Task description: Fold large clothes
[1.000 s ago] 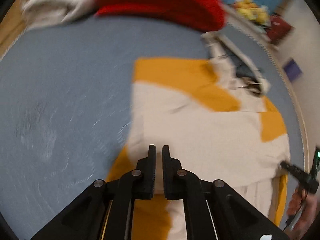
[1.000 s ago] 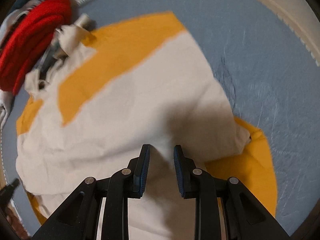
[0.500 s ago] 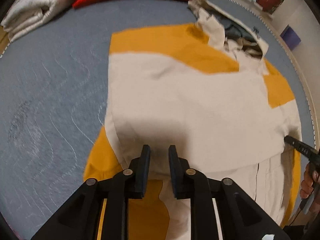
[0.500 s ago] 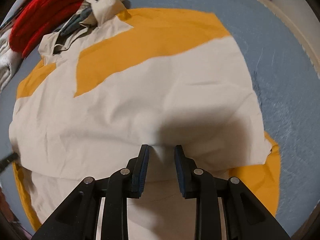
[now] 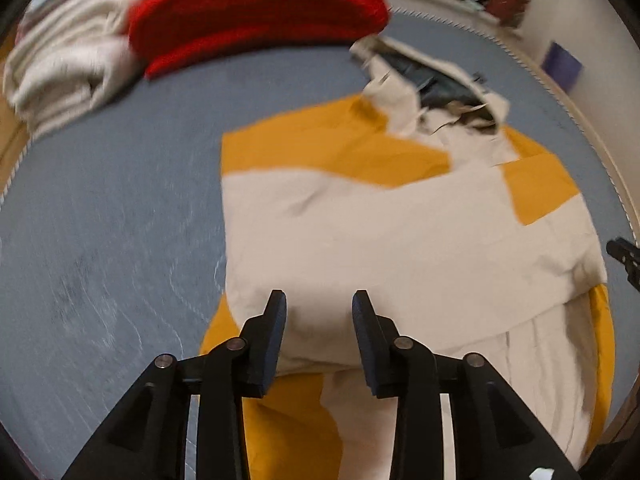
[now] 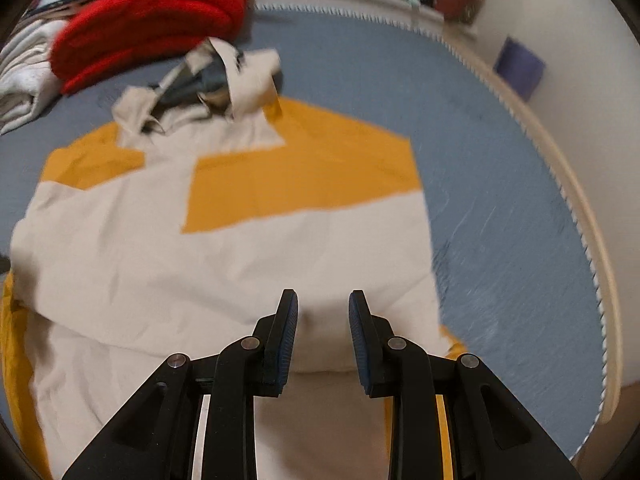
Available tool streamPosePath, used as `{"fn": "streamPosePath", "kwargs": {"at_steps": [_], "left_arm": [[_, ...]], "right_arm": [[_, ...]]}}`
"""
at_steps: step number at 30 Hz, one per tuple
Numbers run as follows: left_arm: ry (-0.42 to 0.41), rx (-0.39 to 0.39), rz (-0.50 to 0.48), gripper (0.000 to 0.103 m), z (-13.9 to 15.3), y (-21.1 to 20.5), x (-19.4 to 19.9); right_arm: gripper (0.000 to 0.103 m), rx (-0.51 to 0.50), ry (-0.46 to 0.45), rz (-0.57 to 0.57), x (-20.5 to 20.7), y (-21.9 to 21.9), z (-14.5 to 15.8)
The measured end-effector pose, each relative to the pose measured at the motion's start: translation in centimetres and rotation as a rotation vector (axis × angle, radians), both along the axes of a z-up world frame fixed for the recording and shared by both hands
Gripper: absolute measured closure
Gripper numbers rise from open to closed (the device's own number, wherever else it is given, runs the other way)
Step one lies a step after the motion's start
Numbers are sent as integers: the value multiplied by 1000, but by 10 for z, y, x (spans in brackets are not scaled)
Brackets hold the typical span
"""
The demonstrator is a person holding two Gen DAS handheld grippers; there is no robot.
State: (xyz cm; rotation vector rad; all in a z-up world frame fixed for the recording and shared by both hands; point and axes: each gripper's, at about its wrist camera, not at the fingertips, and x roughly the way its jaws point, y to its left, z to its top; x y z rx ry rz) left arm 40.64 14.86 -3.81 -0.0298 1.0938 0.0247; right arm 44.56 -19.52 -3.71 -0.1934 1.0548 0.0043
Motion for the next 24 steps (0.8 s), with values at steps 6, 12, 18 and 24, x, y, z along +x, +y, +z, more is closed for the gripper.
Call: {"fn": "streamPosePath", "kwargs": {"at_steps": [6,12,18,24], "left_arm": [[-120,75,-50,71,28,-20,6],[-162,90,-35,72,49,-12,8],[-133,104,-72,73,44,-35,47],[-112,54,-81,76,35,-60,137]], "right_arm": [[75,8,-36,22,-7,6,27],[75,2,-45,25,-11,6,40],[75,-51,-15,12,-4,-4,42],[75,-87,14,19,1,-15,37]]}}
